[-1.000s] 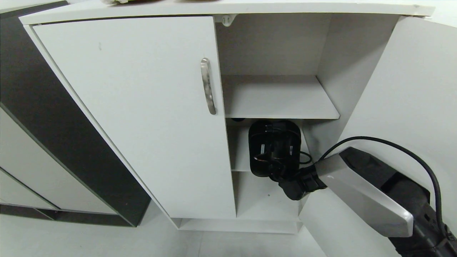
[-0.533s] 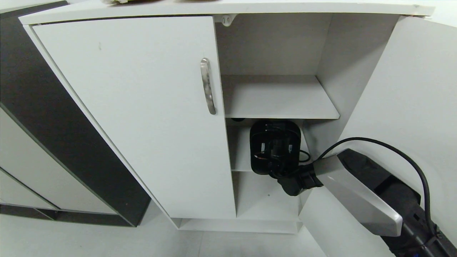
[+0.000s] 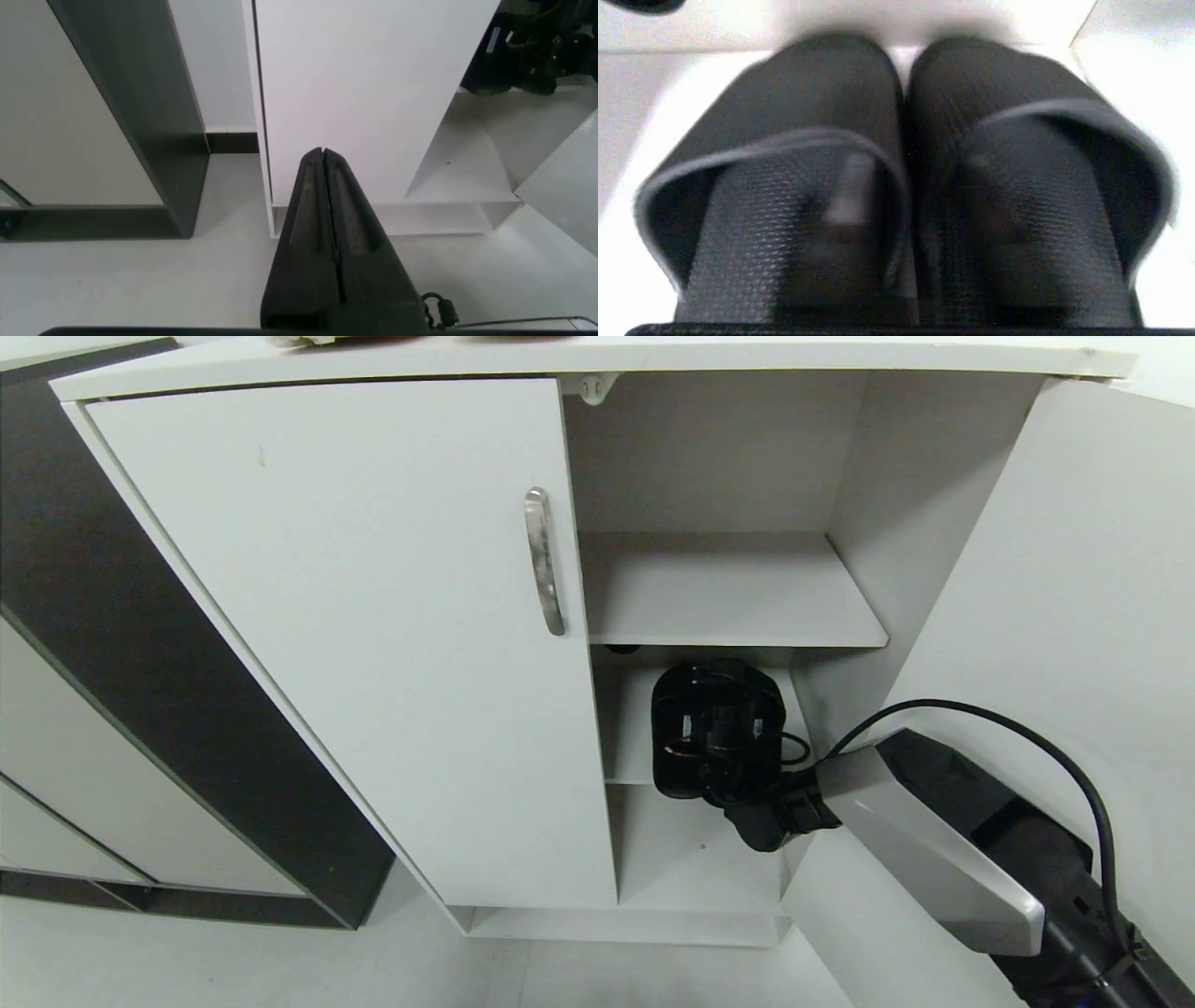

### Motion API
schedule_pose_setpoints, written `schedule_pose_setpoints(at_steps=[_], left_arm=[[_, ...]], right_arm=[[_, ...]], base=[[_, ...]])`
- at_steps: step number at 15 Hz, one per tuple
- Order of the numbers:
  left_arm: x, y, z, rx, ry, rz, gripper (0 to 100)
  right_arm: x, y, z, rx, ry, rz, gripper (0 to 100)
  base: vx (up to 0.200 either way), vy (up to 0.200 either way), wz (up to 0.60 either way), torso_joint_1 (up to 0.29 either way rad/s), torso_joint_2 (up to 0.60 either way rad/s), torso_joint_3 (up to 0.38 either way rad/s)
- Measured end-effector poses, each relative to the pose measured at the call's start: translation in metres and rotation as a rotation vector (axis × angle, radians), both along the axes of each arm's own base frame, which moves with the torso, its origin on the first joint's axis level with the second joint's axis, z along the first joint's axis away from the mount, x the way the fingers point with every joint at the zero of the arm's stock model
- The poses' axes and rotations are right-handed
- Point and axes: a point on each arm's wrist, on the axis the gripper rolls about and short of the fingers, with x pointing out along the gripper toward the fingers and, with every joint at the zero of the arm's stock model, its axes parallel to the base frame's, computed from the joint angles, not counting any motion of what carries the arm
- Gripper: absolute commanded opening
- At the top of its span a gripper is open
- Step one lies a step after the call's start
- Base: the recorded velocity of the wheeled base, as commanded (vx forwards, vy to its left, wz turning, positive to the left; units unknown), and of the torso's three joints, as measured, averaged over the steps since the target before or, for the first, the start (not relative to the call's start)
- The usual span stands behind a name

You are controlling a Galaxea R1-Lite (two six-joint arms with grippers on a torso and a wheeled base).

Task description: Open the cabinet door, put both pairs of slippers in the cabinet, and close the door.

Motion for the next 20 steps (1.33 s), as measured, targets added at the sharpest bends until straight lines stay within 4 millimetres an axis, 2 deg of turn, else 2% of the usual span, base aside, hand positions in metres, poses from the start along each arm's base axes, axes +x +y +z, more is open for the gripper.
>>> schedule_pose_setpoints(at_steps=[3, 5, 10, 12, 14, 15, 20], left_arm=[[0.000, 0.000, 0.000, 0.000, 0.000, 0.001, 0], [0.000, 0.000, 0.000, 0.000, 0.000, 0.001, 0], [0.000, 0.000, 0.000, 0.000, 0.000, 0.001, 0], [0.000, 0.000, 0.000, 0.000, 0.000, -0.001, 0], [0.000, 0.000, 0.000, 0.000, 0.000, -0.001, 0], [0.000, 0.000, 0.000, 0.000, 0.000, -0.001, 0], [0.000, 0.000, 0.000, 0.000, 0.000, -0.002, 0]], right_arm=[[-0.013, 0.000, -0.006, -0.017, 0.025, 0.010, 100], [-0.031, 0.000, -0.005, -0.023, 0.033, 0.028, 100], [-0.093, -0.006, 0.012, -0.041, 0.055, 0.058, 100], [-0.122, -0.013, 0.014, -0.056, 0.075, 0.085, 100], [-0.141, -0.022, 0.020, -0.048, 0.066, 0.101, 100], [-0.147, -0.025, 0.024, -0.040, 0.057, 0.108, 100], [-0.159, -0.025, 0.032, -0.028, 0.044, 0.131, 100]], base=[[0.000, 0.000, 0.00, 0.000, 0.00, 0.000], [0.000, 0.000, 0.00, 0.000, 0.00, 0.000], [0.000, 0.000, 0.00, 0.000, 0.00, 0.000], [0.000, 0.000, 0.00, 0.000, 0.00, 0.000], [0.000, 0.000, 0.00, 0.000, 0.00, 0.000], [0.000, 0.000, 0.00, 0.000, 0.00, 0.000], [-0.200, 0.000, 0.00, 0.002, 0.00, 0.004]])
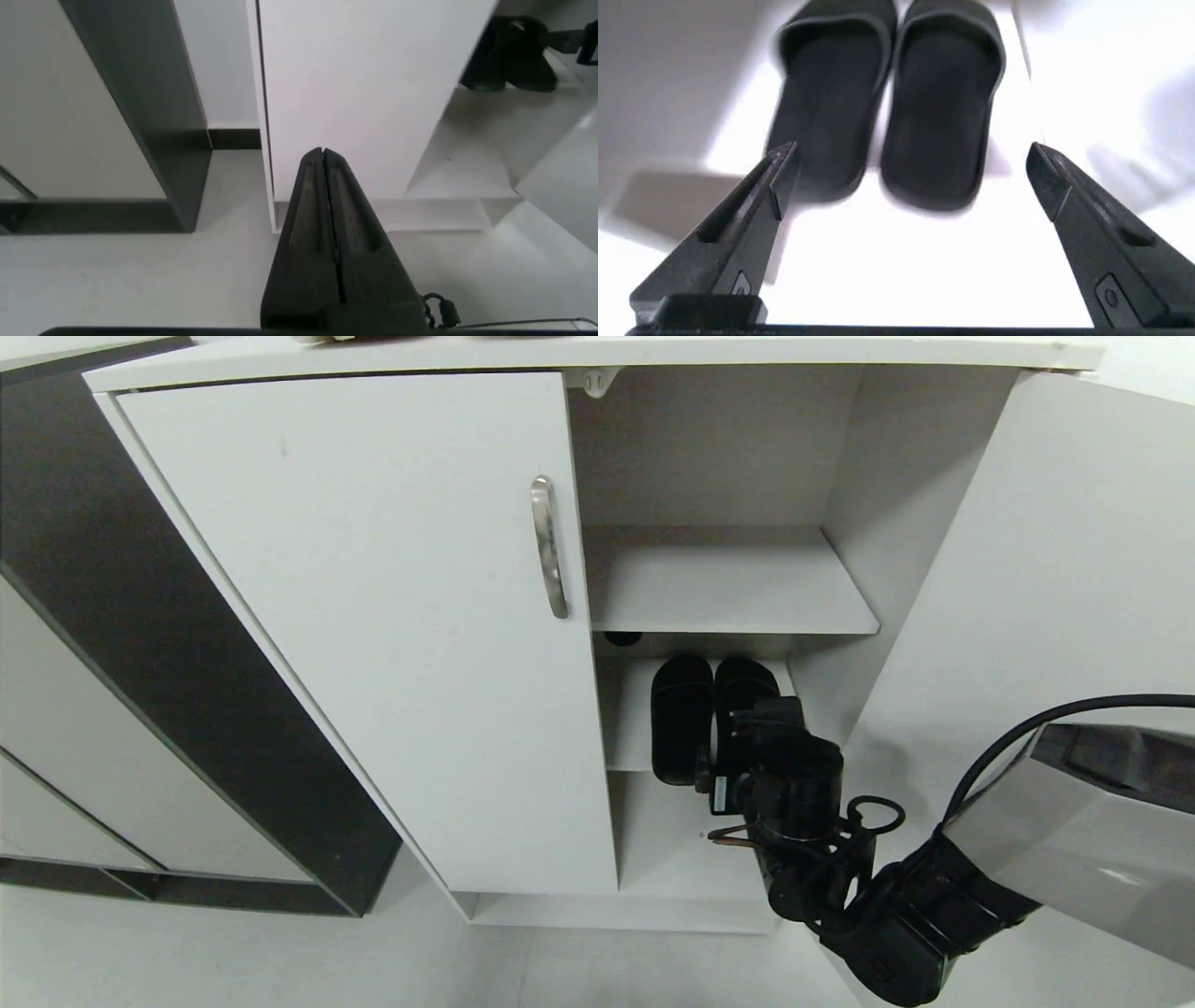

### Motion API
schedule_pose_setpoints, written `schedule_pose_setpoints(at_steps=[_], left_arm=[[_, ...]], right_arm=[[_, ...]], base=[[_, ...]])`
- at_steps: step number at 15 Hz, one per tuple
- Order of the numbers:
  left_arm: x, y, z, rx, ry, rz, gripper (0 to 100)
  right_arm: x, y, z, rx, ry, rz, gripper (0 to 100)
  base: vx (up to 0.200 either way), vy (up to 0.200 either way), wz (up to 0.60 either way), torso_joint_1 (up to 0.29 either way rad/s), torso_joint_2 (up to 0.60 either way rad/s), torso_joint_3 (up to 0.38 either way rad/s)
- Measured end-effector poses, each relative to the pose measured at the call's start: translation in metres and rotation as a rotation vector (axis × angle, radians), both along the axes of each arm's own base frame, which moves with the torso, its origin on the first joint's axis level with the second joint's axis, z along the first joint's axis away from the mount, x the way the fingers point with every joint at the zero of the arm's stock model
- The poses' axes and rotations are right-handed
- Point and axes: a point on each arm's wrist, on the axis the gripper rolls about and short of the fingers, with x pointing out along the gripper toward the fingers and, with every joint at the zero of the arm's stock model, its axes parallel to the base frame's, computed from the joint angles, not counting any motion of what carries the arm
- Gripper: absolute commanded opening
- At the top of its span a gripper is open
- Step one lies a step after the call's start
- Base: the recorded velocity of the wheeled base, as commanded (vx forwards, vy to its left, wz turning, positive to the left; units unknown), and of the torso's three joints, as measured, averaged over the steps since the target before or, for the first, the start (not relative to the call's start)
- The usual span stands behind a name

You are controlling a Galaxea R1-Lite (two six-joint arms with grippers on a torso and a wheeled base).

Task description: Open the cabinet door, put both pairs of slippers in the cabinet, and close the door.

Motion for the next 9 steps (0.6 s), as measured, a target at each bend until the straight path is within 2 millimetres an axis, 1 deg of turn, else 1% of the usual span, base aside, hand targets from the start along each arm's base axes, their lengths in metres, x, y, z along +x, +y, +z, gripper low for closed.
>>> schedule_pose_setpoints(at_steps=[1, 9], left_arm=[[0.0000, 0.0000, 0.0000, 0.000, 0.000, 0.000, 0], [0.0000, 0.0000, 0.0000, 0.005, 0.000, 0.000, 0]], right_arm=[[-0.0014, 0.0002, 0.0003, 0.000, 0.000, 0.003, 100], [-0.0051, 0.0005, -0.0001, -0.004, 0.005, 0.010, 100]], base=[[-0.200, 0.000, 0.00, -0.002, 0.00, 0.002], [0.000, 0.000, 0.00, 0.000, 0.00, 0.000]])
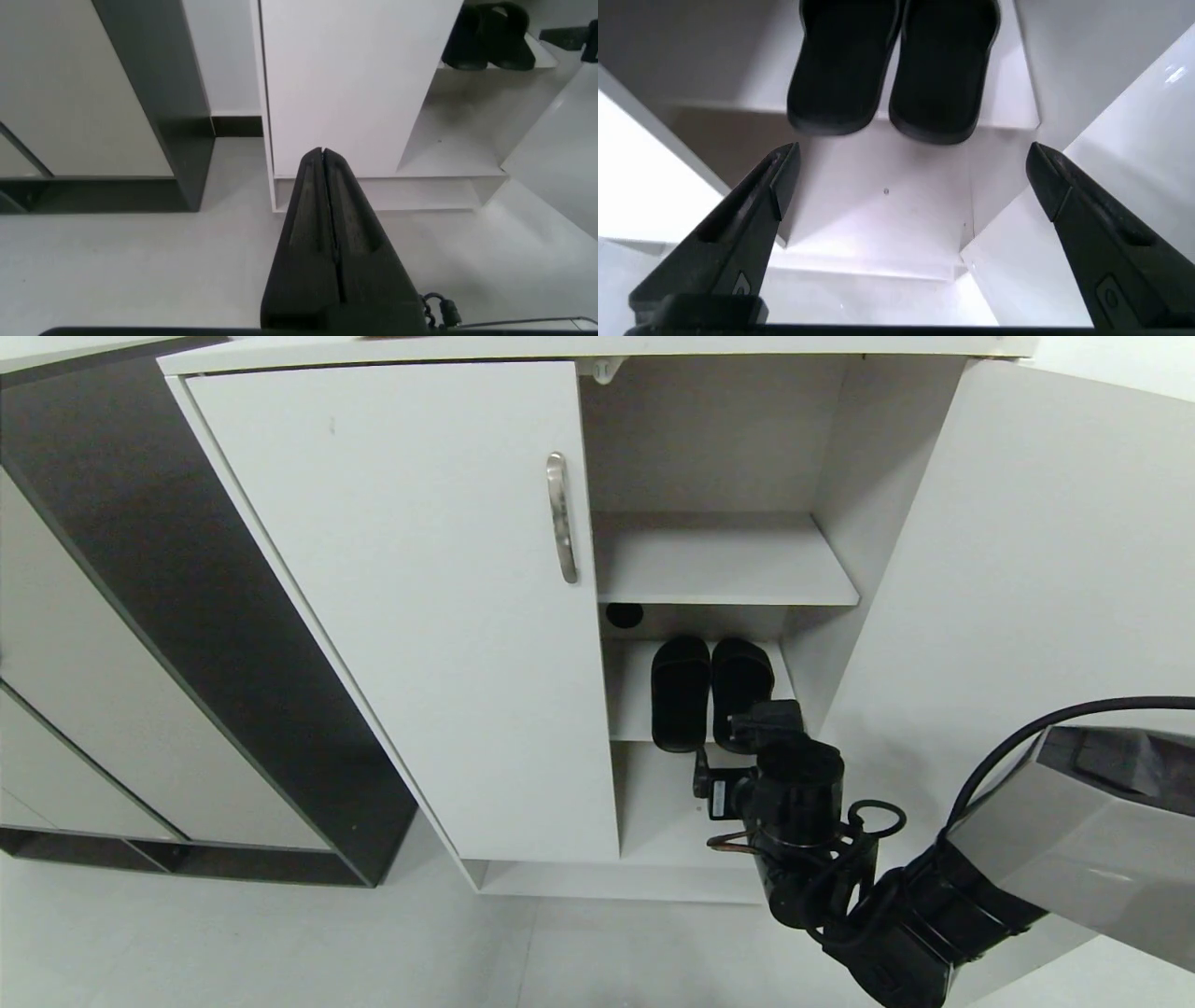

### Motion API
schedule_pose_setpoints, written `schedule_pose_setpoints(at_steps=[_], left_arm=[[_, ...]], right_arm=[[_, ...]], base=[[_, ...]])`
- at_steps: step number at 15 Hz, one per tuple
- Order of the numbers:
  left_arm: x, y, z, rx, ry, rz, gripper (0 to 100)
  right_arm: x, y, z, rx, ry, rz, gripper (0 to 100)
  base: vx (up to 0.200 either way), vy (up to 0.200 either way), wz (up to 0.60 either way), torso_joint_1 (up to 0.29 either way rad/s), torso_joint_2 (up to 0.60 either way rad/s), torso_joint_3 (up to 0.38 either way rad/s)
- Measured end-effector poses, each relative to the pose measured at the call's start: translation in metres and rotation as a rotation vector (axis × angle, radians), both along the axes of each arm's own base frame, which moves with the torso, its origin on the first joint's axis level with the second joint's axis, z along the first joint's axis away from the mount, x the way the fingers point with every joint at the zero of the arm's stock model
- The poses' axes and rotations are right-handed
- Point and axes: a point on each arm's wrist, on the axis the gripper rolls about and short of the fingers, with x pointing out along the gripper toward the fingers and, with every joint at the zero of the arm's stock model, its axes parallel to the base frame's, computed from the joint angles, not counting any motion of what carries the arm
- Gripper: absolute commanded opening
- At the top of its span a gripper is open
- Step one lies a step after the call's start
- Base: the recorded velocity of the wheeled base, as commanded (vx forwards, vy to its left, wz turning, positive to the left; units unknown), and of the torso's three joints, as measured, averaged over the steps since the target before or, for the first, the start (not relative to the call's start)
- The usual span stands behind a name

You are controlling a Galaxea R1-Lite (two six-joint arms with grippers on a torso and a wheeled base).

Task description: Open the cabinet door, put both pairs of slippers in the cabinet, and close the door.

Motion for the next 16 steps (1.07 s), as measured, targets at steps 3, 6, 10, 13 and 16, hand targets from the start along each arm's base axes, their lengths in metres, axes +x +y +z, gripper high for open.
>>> schedule_pose_setpoints(at_steps=[3, 6, 10, 13, 16], left_arm=[[0.0000, 0.0001, 0.0000, 0.000, 0.000, 0.002, 0], [0.0000, 0.0001, 0.0000, 0.002, 0.000, 0.003, 0], [0.0000, 0.0001, 0.0000, -0.001, 0.000, 0.003, 0], [0.0000, 0.0001, 0.0000, -0.003, 0.000, 0.003, 0], [0.0000, 0.0001, 0.0000, -0.003, 0.000, 0.003, 0]], right_arm=[[-0.0003, -0.0003, -0.0004, -0.002, 0.002, 0.000, 100], [-0.0005, -0.0005, -0.0008, -0.003, 0.003, 0.000, 100], [-0.0031, 0.0004, -0.0017, -0.003, 0.001, 0.005, 100], [-0.0046, -0.0006, -0.0036, -0.009, 0.005, 0.006, 100], [-0.0053, -0.0008, -0.0046, -0.011, 0.008, 0.007, 100]], base=[[0.000, 0.000, 0.00, 0.000, 0.00, 0.000], [0.000, 0.000, 0.00, 0.000, 0.00, 0.000], [0.000, 0.000, 0.00, 0.000, 0.00, 0.000], [0.000, 0.000, 0.00, 0.001, 0.00, 0.037], [0.000, 0.000, 0.00, 0.005, 0.00, 0.178]])
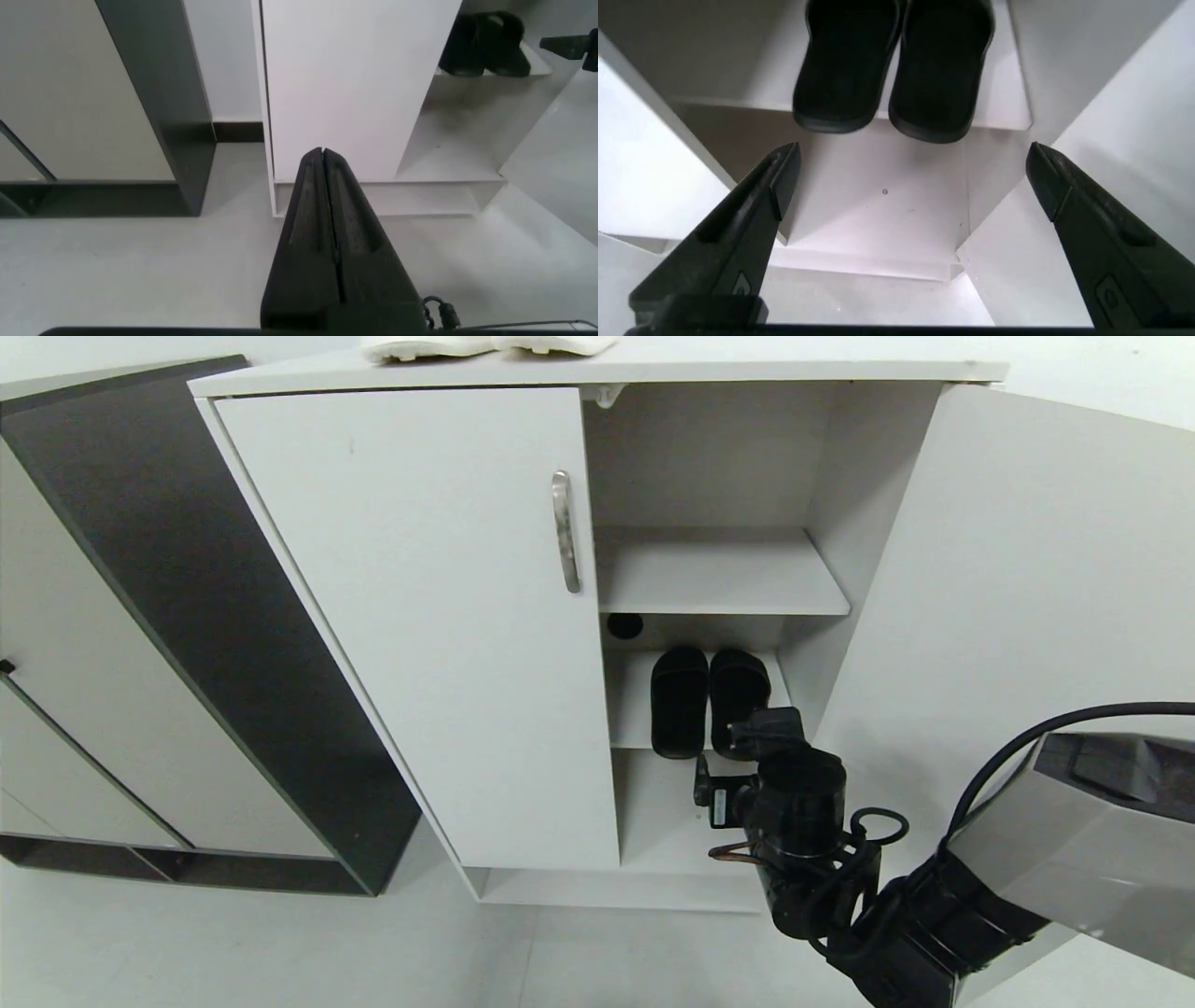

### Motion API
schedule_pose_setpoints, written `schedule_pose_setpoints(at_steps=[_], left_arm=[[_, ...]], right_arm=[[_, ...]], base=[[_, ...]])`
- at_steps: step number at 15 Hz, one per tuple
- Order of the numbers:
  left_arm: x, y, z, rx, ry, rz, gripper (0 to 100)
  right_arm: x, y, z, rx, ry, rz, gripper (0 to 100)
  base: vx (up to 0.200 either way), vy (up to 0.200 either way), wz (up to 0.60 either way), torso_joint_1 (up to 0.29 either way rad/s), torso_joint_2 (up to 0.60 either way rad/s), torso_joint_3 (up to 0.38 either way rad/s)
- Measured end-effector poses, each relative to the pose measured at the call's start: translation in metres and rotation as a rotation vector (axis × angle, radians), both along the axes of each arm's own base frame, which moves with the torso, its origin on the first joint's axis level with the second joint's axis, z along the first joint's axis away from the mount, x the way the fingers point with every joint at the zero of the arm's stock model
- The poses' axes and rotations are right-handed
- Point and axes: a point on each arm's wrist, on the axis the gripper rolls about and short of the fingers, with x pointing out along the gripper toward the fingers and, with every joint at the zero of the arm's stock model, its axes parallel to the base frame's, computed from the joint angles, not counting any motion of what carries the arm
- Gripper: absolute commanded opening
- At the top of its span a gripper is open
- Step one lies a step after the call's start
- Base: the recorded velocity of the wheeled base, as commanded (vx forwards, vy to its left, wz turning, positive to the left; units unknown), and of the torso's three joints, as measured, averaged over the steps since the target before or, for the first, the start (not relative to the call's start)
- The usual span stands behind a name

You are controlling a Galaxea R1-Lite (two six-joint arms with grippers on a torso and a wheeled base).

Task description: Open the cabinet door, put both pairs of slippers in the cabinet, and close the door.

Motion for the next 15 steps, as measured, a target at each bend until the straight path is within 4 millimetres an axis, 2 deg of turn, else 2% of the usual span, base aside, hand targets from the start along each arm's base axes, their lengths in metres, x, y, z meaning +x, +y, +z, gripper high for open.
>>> schedule_pose_setpoints(at_steps=[9, 15], left_arm=[[0.0000, 0.0000, 0.0000, 0.002, 0.000, -0.001, 0], [0.0000, -0.0001, 0.0000, 0.000, 0.000, -0.003, 0]], right_arm=[[-0.0039, -0.0009, -0.0039, -0.010, 0.008, 0.004, 100], [-0.0058, -0.0030, -0.0072, -0.027, 0.016, 0.001, 100]], base=[[0.000, 0.000, 0.00, 0.002, 0.00, 0.199], [0.000, 0.000, 0.00, 0.000, 0.00, 0.020]])
